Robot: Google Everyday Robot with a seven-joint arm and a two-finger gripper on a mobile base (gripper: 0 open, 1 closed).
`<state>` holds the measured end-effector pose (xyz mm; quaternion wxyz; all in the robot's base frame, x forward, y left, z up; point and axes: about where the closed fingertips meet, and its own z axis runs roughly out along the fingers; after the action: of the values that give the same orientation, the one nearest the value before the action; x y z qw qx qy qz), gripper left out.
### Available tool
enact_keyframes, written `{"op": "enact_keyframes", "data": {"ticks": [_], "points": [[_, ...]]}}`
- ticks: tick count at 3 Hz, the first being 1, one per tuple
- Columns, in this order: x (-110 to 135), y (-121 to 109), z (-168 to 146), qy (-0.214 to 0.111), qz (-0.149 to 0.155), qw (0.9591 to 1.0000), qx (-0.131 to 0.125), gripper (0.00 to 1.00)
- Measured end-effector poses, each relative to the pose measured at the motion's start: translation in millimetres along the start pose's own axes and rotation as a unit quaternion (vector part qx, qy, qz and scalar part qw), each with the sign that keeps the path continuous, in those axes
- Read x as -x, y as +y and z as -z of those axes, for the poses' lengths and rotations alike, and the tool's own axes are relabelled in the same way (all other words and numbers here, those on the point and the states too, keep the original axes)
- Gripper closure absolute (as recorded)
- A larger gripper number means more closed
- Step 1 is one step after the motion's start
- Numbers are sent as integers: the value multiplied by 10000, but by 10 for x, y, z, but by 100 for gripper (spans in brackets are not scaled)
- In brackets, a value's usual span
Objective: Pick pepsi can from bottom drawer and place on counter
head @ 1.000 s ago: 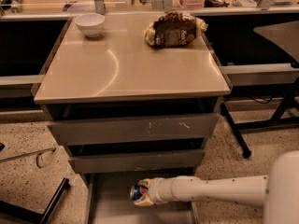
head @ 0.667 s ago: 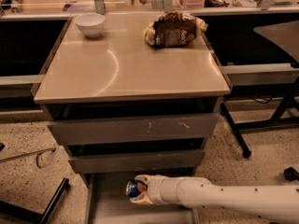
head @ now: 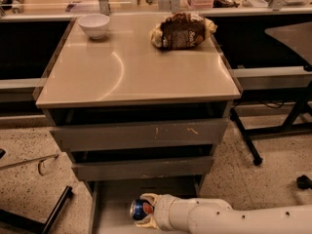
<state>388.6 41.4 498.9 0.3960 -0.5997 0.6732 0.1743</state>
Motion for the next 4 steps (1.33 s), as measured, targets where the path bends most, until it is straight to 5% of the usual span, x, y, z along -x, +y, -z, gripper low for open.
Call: {"op": "enact_keyframes", "data": {"ticks": [2, 3, 4], "points": [[82, -36, 58, 31, 73, 10000, -30, 100], [781, -211, 290, 125, 337, 9994, -15, 100], [1748, -526, 670, 151, 1095, 9935, -288, 100]]}}
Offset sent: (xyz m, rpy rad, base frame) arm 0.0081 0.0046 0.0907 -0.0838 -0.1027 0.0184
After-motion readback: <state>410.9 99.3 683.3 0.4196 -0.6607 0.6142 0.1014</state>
